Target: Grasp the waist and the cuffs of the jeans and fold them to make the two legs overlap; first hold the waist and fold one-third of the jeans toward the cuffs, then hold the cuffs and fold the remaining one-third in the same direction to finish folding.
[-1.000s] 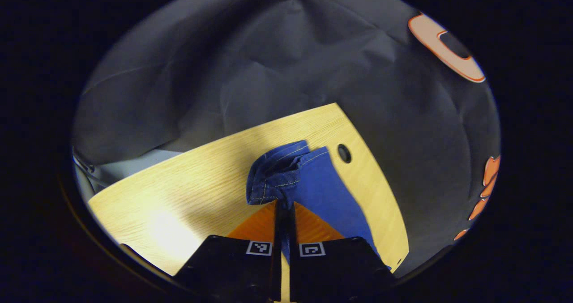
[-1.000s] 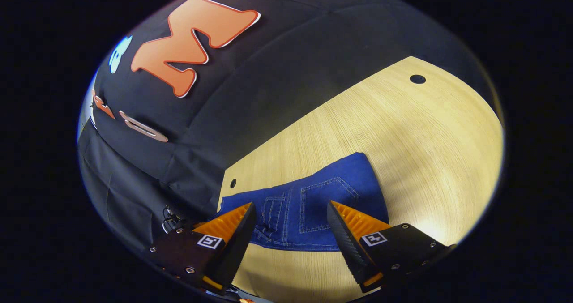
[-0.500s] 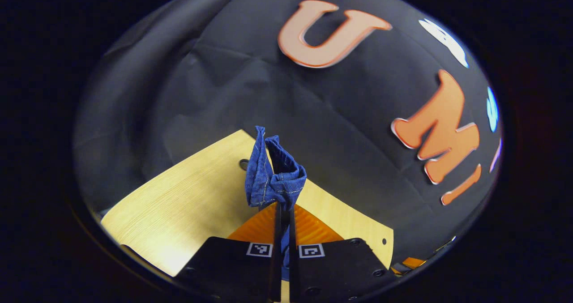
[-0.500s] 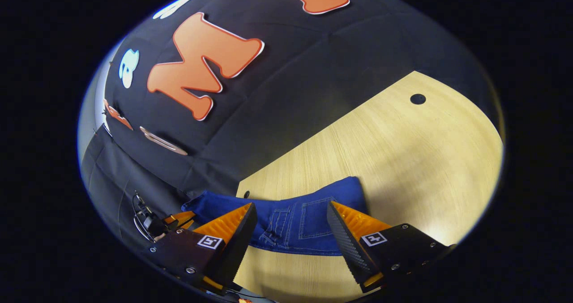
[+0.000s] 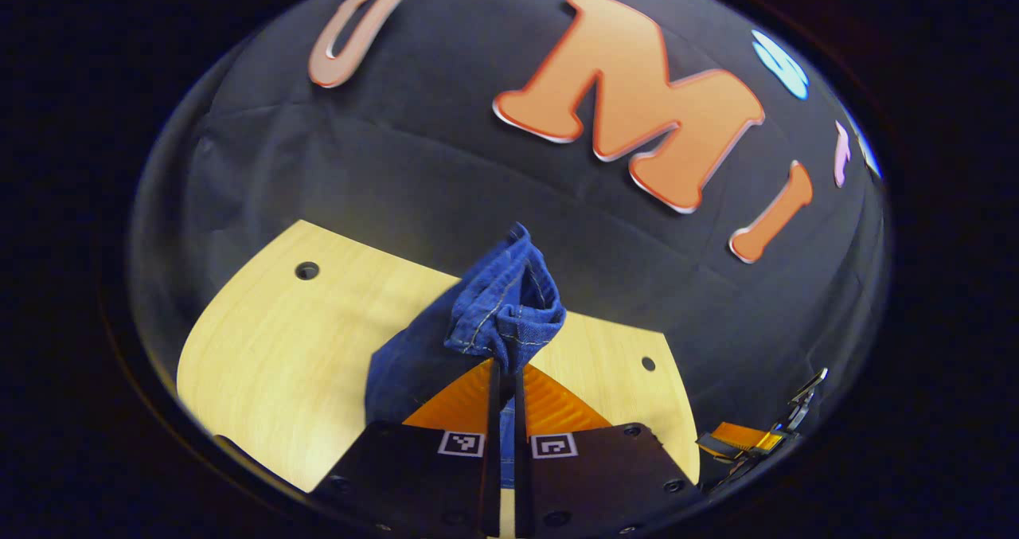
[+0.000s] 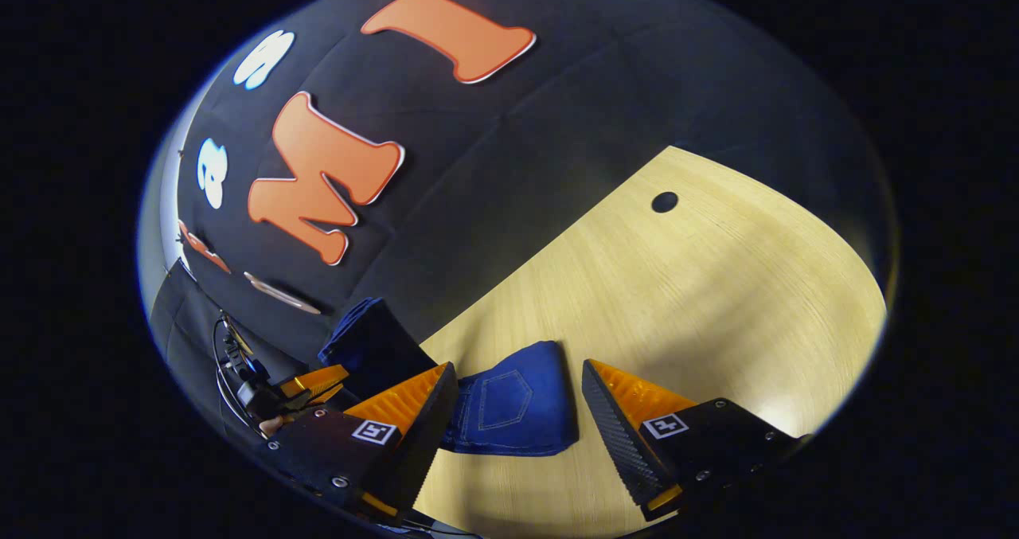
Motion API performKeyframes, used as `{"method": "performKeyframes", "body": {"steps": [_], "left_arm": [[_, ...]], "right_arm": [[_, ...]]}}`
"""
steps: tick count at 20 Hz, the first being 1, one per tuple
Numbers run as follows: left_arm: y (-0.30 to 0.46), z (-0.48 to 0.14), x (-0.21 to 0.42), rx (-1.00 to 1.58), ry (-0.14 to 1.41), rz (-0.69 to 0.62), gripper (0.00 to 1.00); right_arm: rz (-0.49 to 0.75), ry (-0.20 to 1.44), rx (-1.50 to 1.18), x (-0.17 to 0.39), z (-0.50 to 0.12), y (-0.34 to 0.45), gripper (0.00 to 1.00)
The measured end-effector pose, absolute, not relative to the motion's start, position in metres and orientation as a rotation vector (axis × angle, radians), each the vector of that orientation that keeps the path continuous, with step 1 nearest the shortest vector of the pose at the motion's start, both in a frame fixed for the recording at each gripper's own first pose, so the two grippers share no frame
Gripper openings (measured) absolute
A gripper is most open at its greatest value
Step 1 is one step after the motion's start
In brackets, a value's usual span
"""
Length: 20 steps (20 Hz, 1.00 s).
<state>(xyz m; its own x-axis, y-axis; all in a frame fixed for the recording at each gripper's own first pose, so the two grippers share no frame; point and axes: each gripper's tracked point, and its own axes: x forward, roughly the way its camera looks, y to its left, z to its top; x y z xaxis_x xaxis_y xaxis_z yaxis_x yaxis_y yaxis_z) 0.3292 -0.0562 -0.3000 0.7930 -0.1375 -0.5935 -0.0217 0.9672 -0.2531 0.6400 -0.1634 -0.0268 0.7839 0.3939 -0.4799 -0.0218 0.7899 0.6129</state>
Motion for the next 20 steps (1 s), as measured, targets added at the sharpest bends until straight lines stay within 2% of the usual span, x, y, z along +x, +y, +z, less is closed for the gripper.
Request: {"method": "performKeyframes", "body": {"steps": [2,4,5,10,14,16,18,19,20], "left_arm": [[-0.09,-0.329,0.325,-0.221,0.719,-0.113,0.05],[-0.125,-0.371,0.31,-0.142,0.792,-0.154,0.1],[-0.144,-0.4,0.304,-0.079,0.829,-0.163,0.07],[-0.178,-0.503,0.277,0.226,0.966,-0.106,0.04],[-0.179,-0.515,0.267,0.289,0.947,-0.083,0.04],[-0.189,-0.513,0.266,0.237,0.945,-0.107,0.07],[-0.19,-0.509,0.262,0.173,0.941,-0.134,0.18],[-0.191,-0.51,0.262,0.109,0.934,-0.174,0.26],[-0.198,-0.508,0.253,-0.006,0.939,-0.248,0.28]], "right_arm": [[0.224,0.639,0.638,0.637,-0.03,-0.176,0.96],[0.208,0.645,0.645,0.635,-0.036,-0.188,0.96],[0.203,0.649,0.648,0.633,-0.039,-0.189,0.96],[0.192,0.691,0.624,0.615,-0.052,-0.194,0.96],[0.168,0.705,0.554,0.599,-0.057,-0.196,0.97],[0.151,0.709,0.514,0.593,-0.057,-0.198,0.97],[0.135,0.695,0.495,0.588,-0.05,-0.198,0.98],[0.127,0.688,0.486,0.586,-0.046,-0.196,0.97],[0.121,0.685,0.469,0.583,-0.043,-0.192,0.97]]}}
